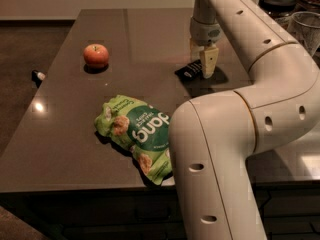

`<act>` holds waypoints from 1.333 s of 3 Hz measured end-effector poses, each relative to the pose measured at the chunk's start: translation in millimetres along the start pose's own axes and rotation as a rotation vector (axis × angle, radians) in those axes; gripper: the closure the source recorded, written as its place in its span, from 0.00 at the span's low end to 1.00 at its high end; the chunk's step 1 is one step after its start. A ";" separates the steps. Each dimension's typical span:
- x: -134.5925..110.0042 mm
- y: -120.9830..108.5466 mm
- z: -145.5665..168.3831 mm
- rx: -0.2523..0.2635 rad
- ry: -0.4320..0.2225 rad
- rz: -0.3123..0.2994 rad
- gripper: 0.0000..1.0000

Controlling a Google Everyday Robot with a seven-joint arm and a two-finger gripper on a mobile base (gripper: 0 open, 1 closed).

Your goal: Move rxbar chocolate near green rice chip bag

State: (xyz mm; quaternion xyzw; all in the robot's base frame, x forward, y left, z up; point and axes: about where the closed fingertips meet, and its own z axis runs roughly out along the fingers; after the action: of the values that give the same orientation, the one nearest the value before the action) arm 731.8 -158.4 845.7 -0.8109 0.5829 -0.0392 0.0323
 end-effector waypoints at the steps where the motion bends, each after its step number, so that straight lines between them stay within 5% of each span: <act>1: 0.4 0.3 -1.1 0.000 0.001 0.001 0.51; 4: 1.4 1.8 -4.0 0.000 0.002 0.005 0.53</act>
Offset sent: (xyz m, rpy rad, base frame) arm -0.1833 -0.0381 0.1331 0.2786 0.2787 -0.1201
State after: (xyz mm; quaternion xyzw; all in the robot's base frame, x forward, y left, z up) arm 730.2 -160.4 849.4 -0.8094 0.5850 -0.0400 0.0316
